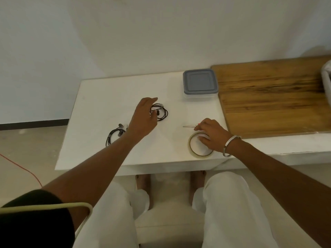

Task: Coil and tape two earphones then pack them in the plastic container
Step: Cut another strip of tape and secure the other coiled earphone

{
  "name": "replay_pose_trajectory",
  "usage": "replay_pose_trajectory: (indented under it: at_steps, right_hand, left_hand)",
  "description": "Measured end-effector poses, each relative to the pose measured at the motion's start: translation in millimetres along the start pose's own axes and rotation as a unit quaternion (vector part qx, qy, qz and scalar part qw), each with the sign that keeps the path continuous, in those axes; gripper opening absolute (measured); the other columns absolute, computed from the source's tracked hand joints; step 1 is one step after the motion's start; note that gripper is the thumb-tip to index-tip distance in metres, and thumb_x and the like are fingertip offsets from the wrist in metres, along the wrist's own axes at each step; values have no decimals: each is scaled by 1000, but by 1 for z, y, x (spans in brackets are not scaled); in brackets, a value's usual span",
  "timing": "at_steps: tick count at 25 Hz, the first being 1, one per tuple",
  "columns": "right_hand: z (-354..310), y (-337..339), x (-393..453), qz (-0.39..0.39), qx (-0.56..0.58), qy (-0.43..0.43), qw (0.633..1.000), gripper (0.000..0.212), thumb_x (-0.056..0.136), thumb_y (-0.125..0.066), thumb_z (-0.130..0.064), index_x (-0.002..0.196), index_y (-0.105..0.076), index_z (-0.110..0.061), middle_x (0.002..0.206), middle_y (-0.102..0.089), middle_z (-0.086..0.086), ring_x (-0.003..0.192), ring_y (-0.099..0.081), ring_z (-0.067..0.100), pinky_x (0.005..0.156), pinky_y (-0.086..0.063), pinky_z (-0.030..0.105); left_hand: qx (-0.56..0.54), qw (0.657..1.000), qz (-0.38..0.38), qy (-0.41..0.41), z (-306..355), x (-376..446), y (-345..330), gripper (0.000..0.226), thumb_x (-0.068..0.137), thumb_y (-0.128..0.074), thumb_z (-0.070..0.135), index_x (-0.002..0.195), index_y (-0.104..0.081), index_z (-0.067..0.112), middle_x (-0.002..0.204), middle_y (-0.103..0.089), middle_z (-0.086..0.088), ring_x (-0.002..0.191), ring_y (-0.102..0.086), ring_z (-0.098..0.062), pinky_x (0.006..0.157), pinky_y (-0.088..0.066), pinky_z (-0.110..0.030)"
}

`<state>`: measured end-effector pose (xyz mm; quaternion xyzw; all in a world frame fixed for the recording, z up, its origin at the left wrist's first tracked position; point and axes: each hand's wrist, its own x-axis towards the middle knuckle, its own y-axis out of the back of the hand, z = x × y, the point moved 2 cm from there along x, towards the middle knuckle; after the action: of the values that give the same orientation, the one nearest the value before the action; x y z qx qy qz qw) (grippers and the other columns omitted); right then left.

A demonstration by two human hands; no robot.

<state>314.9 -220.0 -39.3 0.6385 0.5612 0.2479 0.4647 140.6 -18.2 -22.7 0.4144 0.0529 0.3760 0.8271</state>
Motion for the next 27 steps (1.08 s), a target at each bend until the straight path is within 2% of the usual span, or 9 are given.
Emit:
replay_pose_trajectory:
  at_steps: [3, 7, 10, 12, 15, 17, 21, 24, 27]
  right_hand:
    - [0, -6, -3, 25, -14, 7, 1000, 31, 86, -62, -12, 116, -59, -8, 121, -50, 11, 116, -47, 26, 104, -37, 33]
    - [-3, -7, 0, 46, -26, -50, 997, 18, 92, -53, -11, 109, -60, -12, 119, -52, 6, 100, -58, 18, 95, -46, 29]
    - [-15, -4, 1, 54, -24, -56, 997, 17, 95, -50, -13, 108, -59, -16, 114, -56, 2, 95, -58, 18, 86, -50, 31]
    - [-29, 1, 3, 85, 4, -34, 996, 16, 94, -52, -11, 107, -60, -16, 112, -57, 1, 95, -57, 20, 81, -51, 34]
    - [-49, 5, 10, 134, 48, -11, 990, 14, 93, -55, -10, 104, -61, -14, 109, -58, 2, 90, -59, 21, 79, -50, 29]
    - [-57, 6, 14, 146, 56, -13, 988, 15, 91, -57, -8, 105, -61, -12, 109, -58, 4, 91, -60, 20, 80, -46, 23]
    - [-60, 7, 15, 152, 73, -28, 985, 17, 90, -60, -7, 106, -60, -12, 110, -58, 6, 91, -60, 21, 84, -47, 24]
    - [-64, 6, 16, 146, 83, -26, 986, 15, 90, -59, -9, 106, -59, -11, 109, -59, 6, 87, -56, 16, 82, -45, 21]
    - [-66, 3, 15, 131, 104, -20, 986, 15, 92, -57, -11, 107, -59, -12, 109, -59, 5, 85, -52, 12, 79, -41, 19]
  left_hand:
    - [-6, 999, 50, 6, 2, 1, 12, 48, 83, -47, -9, 128, -56, 6, 126, -50, -11, 118, -48, -23, 95, -25, 1]
    - [29, 996, 85, 15, 18, -16, 17, 54, 72, -40, -14, 113, -61, 14, 112, -50, -2, 99, -42, -16, 86, -30, -11]
    - [-67, 998, -7, 8, 36, -37, 0, 41, 79, -42, -12, 108, -61, 9, 103, -56, -2, 94, -52, -18, 84, -40, -17]
    - [-124, 983, -111, 81, 49, -49, -14, 26, 92, -49, 2, 112, -62, 11, 103, -63, -3, 92, -58, -16, 79, -45, -19]
    - [-228, 914, -242, 232, 64, -60, -29, 28, 100, -50, 27, 121, -60, 11, 113, -68, -6, 96, -66, -17, 85, -54, -29]
    - [-335, 873, -218, 280, 69, -61, -27, 25, 100, -51, 23, 118, -60, 8, 109, -69, -12, 87, -69, -19, 77, -59, -31]
    - [-414, 838, -157, 319, 67, -61, -10, 25, 99, -53, 19, 119, -62, 8, 104, -70, -13, 85, -69, -21, 68, -59, -29]
    - [-412, 847, -137, 308, 62, -60, -4, 18, 95, -59, 12, 110, -66, 7, 97, -72, -12, 84, -70, -22, 73, -61, -37]
    - [-364, 882, -93, 284, 58, -60, -3, 12, 92, -63, 10, 101, -70, 8, 95, -72, -9, 86, -69, -20, 75, -60, -32]
